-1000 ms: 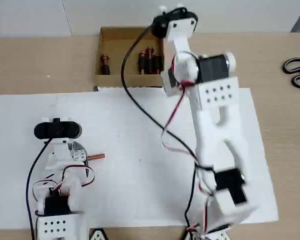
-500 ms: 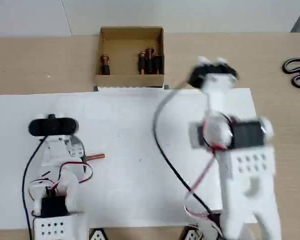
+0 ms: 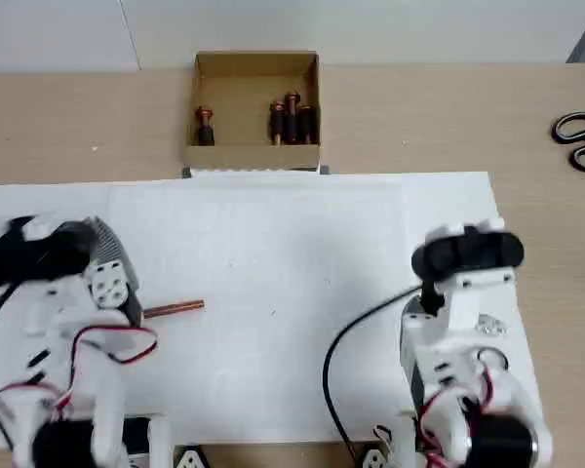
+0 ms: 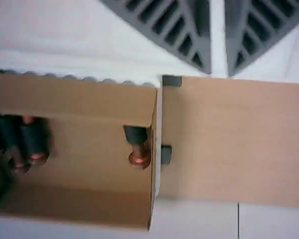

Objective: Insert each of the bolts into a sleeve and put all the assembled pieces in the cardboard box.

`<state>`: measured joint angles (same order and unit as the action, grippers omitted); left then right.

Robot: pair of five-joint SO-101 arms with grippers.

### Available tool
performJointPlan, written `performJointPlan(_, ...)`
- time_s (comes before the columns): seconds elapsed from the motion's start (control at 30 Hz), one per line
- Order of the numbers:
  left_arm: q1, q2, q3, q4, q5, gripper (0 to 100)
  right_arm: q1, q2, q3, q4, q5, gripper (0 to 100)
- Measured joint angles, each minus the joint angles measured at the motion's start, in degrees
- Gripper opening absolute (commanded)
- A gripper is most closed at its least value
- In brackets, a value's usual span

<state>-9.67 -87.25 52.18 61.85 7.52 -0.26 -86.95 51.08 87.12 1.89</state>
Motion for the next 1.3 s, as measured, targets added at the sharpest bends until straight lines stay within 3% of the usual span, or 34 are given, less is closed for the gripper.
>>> performJointPlan(0.33,0.0,6.24,-20.92,8.97,0.88,1,0.26,-12.31,8.88,0.0,0.0,0.4)
performJointPlan(0.47,0.0,19.87,-35.87,13.8,5.98,1,0.18,-14.24,9.76,0.0,-1.05,0.4)
performJointPlan(0.67,0.0,47.82,-62.77,32.88,19.16,1,0.26,-14.95,9.76,0.0,-2.2,0.4)
performJointPlan(0.77,0.0,59.6,-71.12,36.92,24.18,1,0.26,-15.21,9.76,0.0,-2.2,0.4)
performJointPlan(0.97,0.09,66.37,-71.21,37.54,30.15,1,0.26,-15.21,9.76,0.0,-2.2,0.4)
performJointPlan(1.3,-2.11,79.03,-52.75,37.54,46.59,1,0.18,-15.21,10.11,0.0,-2.29,0.4)
